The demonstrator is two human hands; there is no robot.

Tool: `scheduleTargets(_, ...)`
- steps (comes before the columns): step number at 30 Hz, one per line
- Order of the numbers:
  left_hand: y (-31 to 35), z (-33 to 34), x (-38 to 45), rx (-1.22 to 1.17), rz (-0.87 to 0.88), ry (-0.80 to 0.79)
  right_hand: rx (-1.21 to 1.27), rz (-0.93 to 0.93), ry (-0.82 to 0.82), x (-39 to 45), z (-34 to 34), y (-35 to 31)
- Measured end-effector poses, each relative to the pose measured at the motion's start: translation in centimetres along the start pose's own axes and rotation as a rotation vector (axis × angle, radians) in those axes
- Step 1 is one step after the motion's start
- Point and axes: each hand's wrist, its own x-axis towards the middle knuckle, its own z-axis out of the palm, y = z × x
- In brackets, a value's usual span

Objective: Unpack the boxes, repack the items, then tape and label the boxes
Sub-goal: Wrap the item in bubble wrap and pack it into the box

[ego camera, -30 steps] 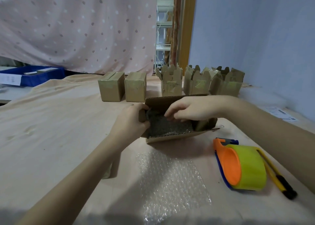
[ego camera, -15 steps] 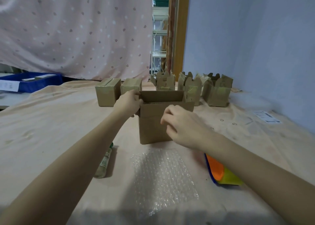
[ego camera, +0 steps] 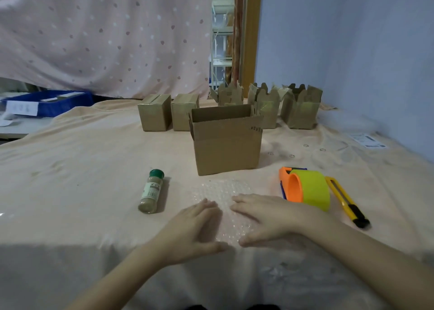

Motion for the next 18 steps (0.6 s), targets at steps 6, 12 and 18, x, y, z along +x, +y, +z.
scheduleTargets(6,-1.5,1.1,-1.2,0.072,0.123,0.042,0.012,-0.022,0.06,-2.0,2.1,-0.9)
scheduleTargets(12,-0.6,-0.8,-3.8,-0.335,0.014,-0.046,0.319,0.033,0.115,-3.7,3.0,-1.6)
scheduleTargets(18,0.5,-0.8,-2.5,-0.377,-0.449,0.295,0.494,0.396,0.452,-2.2,3.5,-2.0)
